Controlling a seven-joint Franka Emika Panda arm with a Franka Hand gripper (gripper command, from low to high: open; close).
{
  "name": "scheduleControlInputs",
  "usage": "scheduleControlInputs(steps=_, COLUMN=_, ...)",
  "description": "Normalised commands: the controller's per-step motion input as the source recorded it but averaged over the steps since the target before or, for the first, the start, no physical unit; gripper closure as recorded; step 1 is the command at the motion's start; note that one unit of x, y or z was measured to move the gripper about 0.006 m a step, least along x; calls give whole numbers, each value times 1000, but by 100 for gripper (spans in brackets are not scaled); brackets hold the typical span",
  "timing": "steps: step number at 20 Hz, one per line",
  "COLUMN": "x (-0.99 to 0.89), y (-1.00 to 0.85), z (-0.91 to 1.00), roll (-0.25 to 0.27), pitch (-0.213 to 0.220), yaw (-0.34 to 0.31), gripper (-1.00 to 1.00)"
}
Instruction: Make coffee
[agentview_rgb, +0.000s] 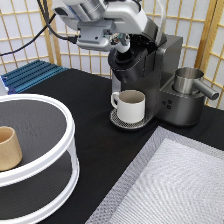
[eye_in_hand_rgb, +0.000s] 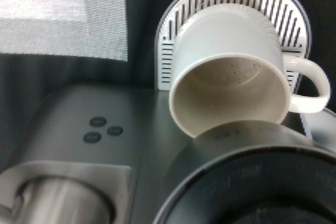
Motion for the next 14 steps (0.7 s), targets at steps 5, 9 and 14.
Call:
scheduleControlInputs(steps=5, x=259, y=466, z=-12, roll=-27, pitch=77, yaw=-113, gripper=100)
scheduleControlInputs(steps=9, x=-83, y=359, z=13, roll=-10, pitch=59, yaw=-79, gripper=100)
scheduleControlInputs(steps=14, x=-161, y=84, z=146, roll=-13, pitch=1, yaw=-73, gripper=100)
